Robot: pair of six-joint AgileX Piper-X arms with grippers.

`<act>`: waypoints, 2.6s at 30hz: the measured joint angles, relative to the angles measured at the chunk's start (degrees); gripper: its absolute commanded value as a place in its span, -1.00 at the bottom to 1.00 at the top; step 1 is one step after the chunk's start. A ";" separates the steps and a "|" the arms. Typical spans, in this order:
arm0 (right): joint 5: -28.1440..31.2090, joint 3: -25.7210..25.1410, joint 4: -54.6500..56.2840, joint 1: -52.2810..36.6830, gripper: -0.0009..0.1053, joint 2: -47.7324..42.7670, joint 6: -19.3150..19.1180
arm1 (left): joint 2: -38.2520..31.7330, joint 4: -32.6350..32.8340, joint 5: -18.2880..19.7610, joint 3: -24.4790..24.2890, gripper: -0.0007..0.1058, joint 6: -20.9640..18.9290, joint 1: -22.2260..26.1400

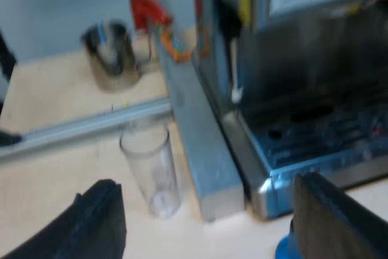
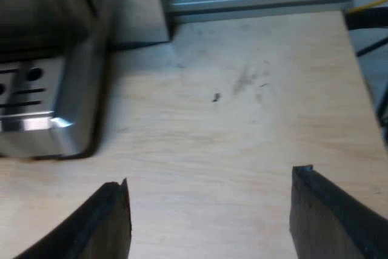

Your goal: Grind coffee beans and then tamp

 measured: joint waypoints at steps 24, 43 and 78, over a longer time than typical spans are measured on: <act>-12.81 -6.03 -3.80 24.57 0.11 20.11 -5.67 | 8.16 -15.09 19.86 5.11 0.17 0.50 -19.70; 2.80 0.97 -16.81 47.89 0.11 25.72 -3.71 | 8.43 -33.60 29.54 21.63 0.17 0.50 -19.70; 54.03 18.81 -66.57 82.31 -0.38 48.60 15.73 | 8.50 -36.42 29.84 24.72 0.17 0.50 -19.70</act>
